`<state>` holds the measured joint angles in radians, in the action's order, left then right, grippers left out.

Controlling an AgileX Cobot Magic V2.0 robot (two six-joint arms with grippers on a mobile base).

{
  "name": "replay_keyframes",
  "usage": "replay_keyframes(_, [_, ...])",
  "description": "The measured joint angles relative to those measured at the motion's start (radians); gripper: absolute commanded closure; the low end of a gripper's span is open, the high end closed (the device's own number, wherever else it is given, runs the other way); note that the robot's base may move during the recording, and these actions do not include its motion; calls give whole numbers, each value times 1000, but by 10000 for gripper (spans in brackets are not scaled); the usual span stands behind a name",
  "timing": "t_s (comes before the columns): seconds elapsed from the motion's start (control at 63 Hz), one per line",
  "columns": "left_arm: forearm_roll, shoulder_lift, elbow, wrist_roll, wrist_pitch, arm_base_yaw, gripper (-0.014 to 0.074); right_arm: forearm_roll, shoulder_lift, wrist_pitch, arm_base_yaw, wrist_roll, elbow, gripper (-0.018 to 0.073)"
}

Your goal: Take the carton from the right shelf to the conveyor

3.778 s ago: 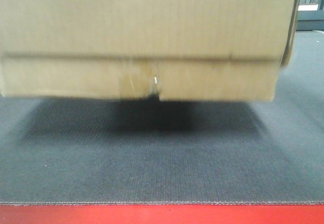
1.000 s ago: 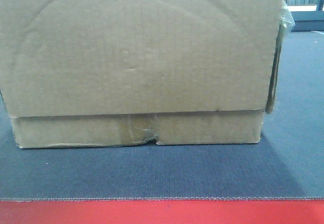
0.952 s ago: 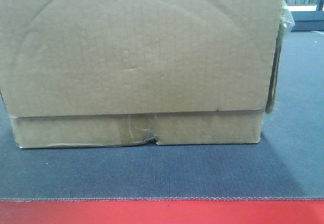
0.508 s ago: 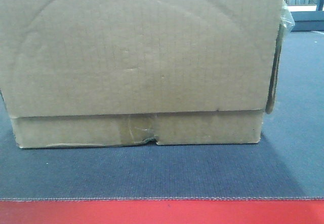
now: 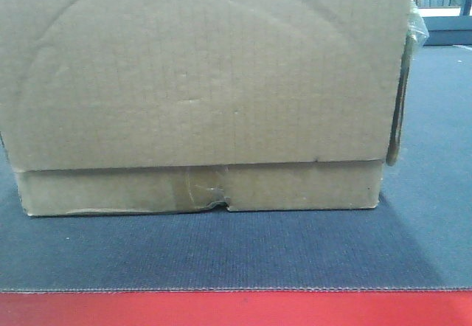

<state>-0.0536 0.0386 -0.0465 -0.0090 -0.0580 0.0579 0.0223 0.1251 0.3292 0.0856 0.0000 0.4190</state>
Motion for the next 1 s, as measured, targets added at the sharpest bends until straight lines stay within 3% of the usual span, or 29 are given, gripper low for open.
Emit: replay_keyframes(1.0, [0,-33,49,9,10,0,582,0,0,-1,0,0,-2,634])
